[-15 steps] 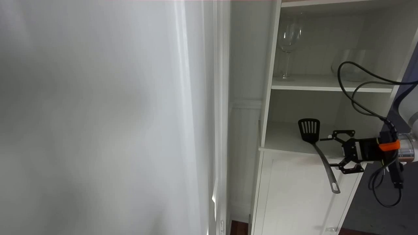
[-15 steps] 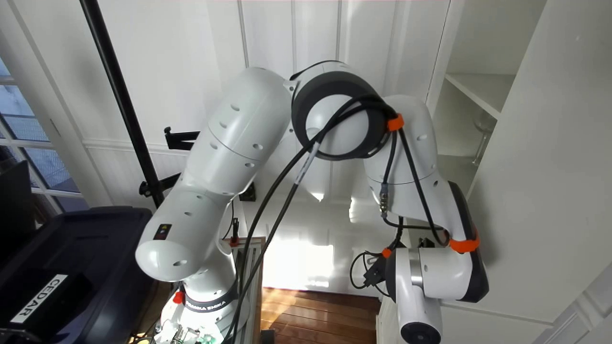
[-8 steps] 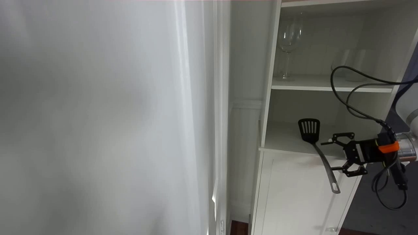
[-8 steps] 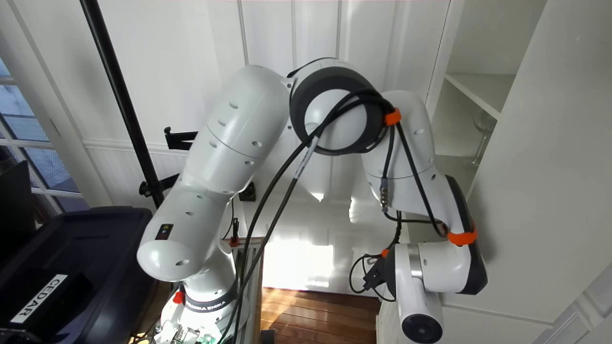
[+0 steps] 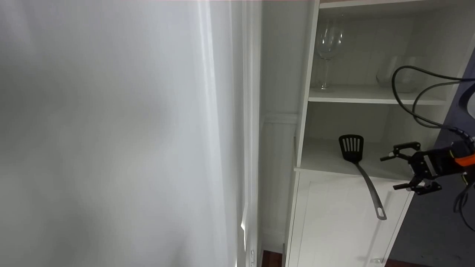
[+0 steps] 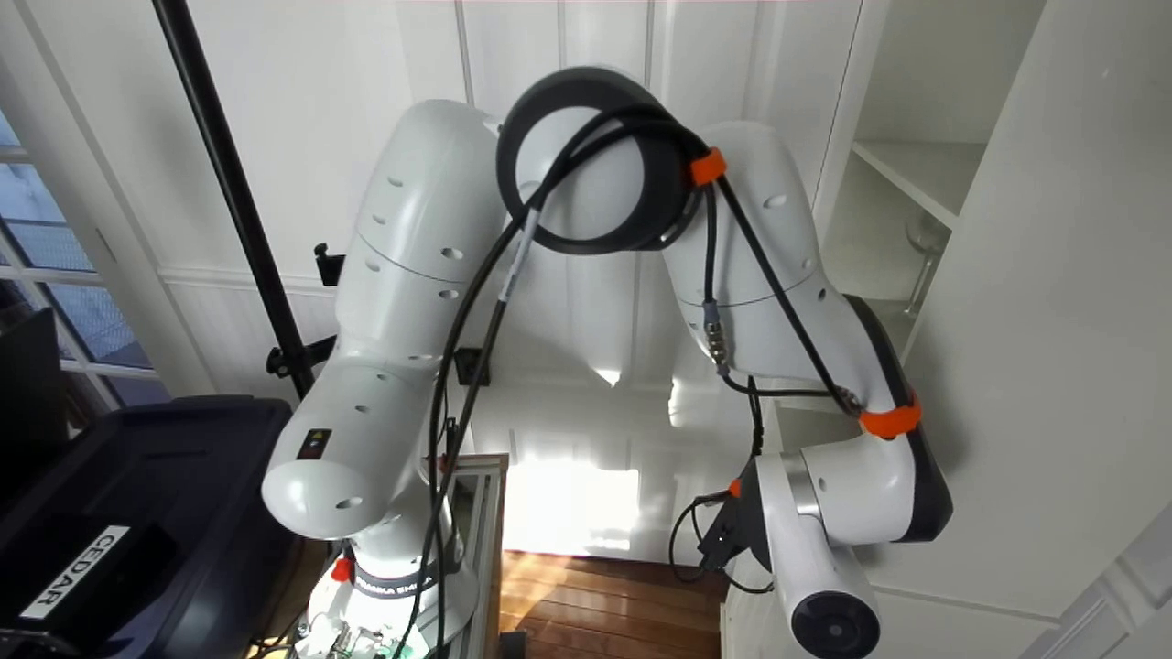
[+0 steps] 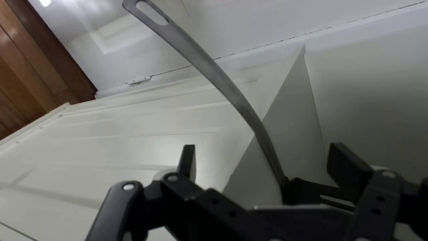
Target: Pick up the spatula and place it on the bottom shelf
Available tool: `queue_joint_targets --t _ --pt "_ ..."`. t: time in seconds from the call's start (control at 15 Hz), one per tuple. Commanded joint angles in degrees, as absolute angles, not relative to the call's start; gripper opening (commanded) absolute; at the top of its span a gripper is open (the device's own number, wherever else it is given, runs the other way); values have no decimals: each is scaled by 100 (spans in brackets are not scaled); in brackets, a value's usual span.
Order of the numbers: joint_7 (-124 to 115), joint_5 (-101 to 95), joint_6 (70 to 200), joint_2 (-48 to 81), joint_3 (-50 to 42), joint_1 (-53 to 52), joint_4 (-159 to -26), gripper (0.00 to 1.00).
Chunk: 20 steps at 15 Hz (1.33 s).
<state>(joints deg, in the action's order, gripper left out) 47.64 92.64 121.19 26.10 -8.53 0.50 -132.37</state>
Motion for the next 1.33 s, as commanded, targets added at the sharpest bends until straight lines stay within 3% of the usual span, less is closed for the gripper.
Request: queue_joint_targets --t 0.0,0.53,1.27 --pt "4489 8606 12342 1988 -937 104 -13588 100" --pt "4061 7148 12423 1400 -981 287 -13949 100" --pt "3832 5475 12257 -621 -1100 906 -15108 100"
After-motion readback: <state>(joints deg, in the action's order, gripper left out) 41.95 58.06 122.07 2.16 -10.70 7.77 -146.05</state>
